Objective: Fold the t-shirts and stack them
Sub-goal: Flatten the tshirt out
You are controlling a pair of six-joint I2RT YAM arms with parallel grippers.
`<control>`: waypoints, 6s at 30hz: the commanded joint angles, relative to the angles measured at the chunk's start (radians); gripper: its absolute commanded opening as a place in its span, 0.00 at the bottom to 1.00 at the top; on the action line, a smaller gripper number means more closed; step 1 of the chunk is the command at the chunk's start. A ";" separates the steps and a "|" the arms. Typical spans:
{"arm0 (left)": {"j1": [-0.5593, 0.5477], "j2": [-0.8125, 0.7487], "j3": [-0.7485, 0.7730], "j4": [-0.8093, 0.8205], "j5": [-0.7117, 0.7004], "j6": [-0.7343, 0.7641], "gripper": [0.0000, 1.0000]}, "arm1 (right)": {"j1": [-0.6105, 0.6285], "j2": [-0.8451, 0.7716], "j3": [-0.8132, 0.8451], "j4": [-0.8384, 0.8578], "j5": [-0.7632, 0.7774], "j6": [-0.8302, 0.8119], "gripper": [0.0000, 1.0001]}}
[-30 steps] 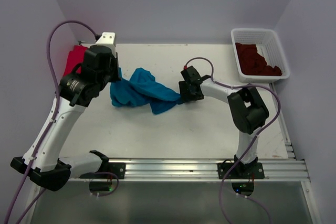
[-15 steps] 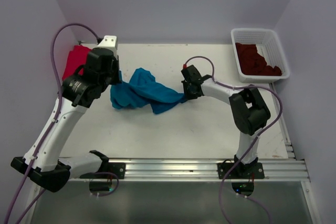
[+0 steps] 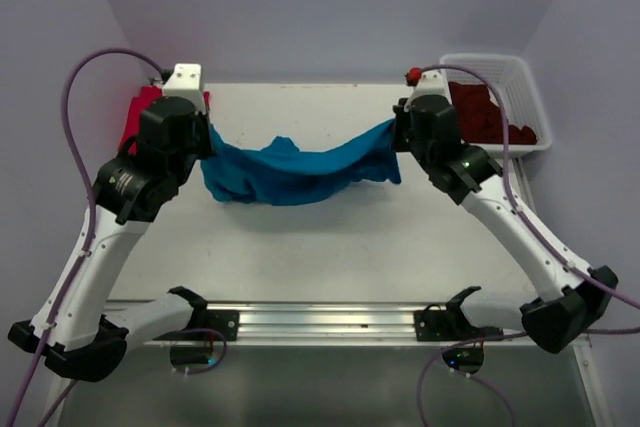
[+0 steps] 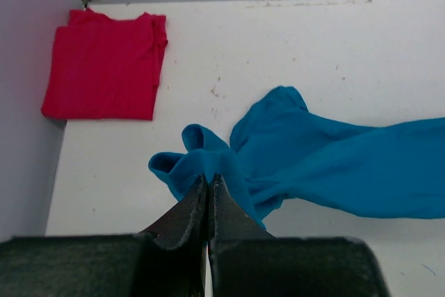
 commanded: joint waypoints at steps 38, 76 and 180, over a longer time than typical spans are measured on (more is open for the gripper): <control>0.113 -0.491 0.204 0.515 0.426 0.185 0.00 | -0.004 -0.842 -0.041 0.140 -0.020 -0.213 0.00; 0.298 0.201 -0.264 0.941 0.245 0.127 1.00 | -0.028 0.236 0.115 0.266 0.527 -0.199 0.81; 0.160 0.132 -0.719 0.684 0.541 -0.208 1.00 | -0.125 0.198 -0.154 0.131 0.007 0.186 0.63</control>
